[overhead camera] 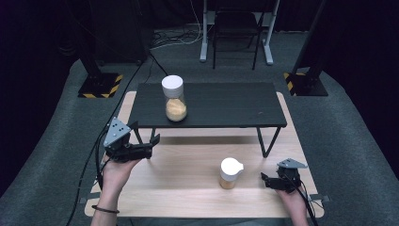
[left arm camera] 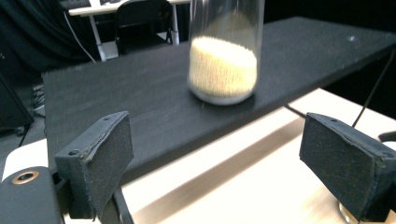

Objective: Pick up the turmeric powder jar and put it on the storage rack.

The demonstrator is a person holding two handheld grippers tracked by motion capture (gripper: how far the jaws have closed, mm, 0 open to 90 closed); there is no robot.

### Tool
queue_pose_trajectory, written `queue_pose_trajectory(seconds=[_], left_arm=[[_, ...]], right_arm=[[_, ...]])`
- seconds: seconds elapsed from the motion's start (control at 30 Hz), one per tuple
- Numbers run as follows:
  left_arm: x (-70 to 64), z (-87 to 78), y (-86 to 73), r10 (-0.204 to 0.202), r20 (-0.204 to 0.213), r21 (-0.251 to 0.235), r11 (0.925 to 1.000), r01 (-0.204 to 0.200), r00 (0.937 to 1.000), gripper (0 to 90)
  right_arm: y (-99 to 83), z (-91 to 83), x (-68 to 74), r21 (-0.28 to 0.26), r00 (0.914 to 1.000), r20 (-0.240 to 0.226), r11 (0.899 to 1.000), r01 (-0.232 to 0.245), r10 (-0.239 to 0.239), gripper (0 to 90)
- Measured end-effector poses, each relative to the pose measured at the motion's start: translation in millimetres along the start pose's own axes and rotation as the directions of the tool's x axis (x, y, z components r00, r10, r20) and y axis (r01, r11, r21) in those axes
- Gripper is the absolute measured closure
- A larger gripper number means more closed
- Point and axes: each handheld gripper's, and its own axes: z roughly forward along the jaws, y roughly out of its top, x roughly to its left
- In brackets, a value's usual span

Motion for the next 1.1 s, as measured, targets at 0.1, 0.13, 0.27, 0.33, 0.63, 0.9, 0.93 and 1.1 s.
queue_pose_trajectory(seconds=[0.1,0.13,0.27,0.33,0.63,0.9,0.93,1.1], left_arm=[[-0.7,-2.9,-13.1,-0.006,-0.003,0.016,0.9998,0.006,1.0000,9.2],[-0.7,-2.9,-13.1,-0.006,-0.003,0.016,0.9998,0.006,1.0000,8.9],[-4.1,-7.6,-25.3,-0.004,-0.014,0.019,0.9998,0.004,0.9999,8.9],[-8.1,-13.0,-34.1,0.002,-0.025,0.013,0.9999,-0.002,0.9997,8.9],[-14.4,-19.4,-55.0,0.004,-0.045,0.023,0.9997,-0.003,0.9990,8.8],[-13.0,-18.8,-66.3,-0.005,-0.044,0.035,0.9994,0.006,0.9990,8.8],[-13.1,-19.4,-68.7,-0.007,-0.044,0.034,0.9994,0.008,0.9990,8.8],[-14.3,-19.4,-73.4,-0.004,-0.043,0.038,0.9993,0.006,0.9991,8.8]], right_arm=[[-0.2,0.0,0.2,-0.001,1.0000,0.001,1.000,0.000,0.000,13.2],[-0.2,0.0,0.2,-0.001,1.0000,0.001,1.000,0.000,0.000,13.1],[-0.1,0.0,0.2,-0.001,1.0000,0.001,1.000,0.000,0.000,13.2],[-0.2,0.0,0.2,0.000,1.0000,0.000,1.000,0.000,0.000,13.2],[-0.2,0.0,0.2,0.000,1.0000,0.001,1.000,0.000,0.000,13.2],[-0.1,0.0,0.3,0.000,1.0000,0.001,1.000,0.001,-0.001,13.1],[0.0,0.0,0.4,0.000,1.0000,0.001,1.000,0.002,-0.002,13.0],[0.0,0.0,0.3,0.000,1.0000,0.001,1.000,0.003,-0.003,13.0]])
